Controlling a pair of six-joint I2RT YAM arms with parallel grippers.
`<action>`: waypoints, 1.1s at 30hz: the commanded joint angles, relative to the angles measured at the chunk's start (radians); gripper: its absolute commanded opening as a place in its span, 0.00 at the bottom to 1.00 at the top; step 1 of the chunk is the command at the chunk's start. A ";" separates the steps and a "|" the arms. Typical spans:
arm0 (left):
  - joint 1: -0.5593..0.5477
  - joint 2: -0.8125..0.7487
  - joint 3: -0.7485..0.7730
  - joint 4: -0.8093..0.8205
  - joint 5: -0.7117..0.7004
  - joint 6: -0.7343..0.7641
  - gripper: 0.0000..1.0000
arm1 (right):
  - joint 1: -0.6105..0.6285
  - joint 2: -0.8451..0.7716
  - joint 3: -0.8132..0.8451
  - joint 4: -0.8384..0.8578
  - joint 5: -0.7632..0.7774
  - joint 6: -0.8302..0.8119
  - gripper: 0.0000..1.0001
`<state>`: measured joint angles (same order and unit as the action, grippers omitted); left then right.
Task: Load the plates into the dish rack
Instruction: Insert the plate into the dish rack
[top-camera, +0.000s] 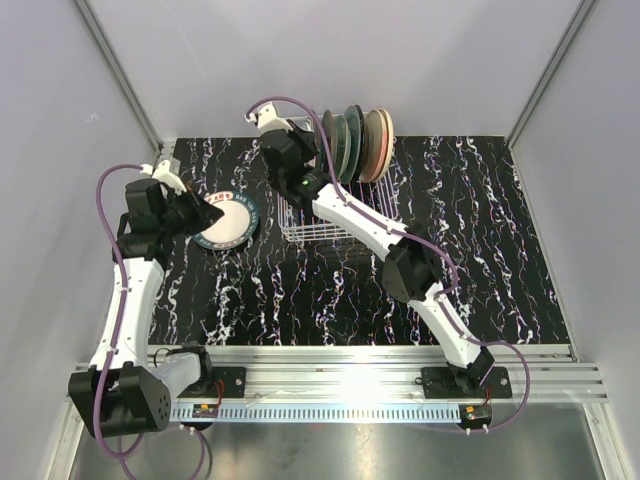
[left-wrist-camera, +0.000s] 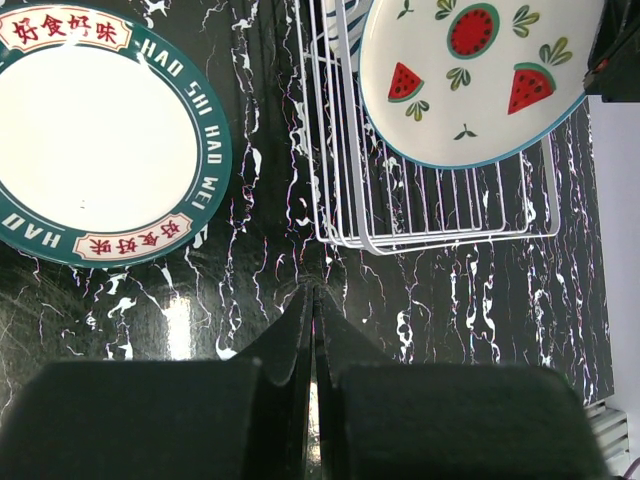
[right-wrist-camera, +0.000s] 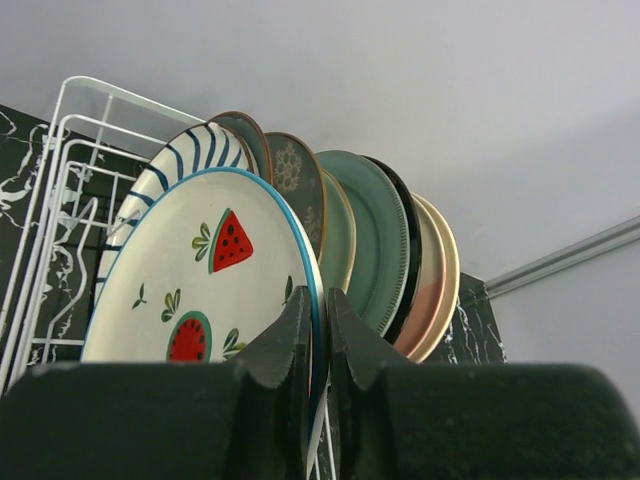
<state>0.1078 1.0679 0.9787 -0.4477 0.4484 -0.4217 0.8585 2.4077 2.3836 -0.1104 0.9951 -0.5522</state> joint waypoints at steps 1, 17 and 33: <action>-0.008 -0.025 0.003 0.035 0.015 0.017 0.00 | 0.014 -0.114 0.026 0.094 0.059 -0.055 0.00; -0.026 -0.026 0.009 0.023 0.004 0.029 0.00 | 0.001 -0.013 0.131 0.135 0.043 -0.107 0.00; -0.056 -0.016 0.017 0.003 -0.007 0.043 0.00 | -0.039 0.094 0.215 0.118 0.001 -0.035 0.00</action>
<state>0.0589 1.0679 0.9787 -0.4637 0.4469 -0.3988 0.8402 2.5214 2.5111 -0.0963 1.0004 -0.6128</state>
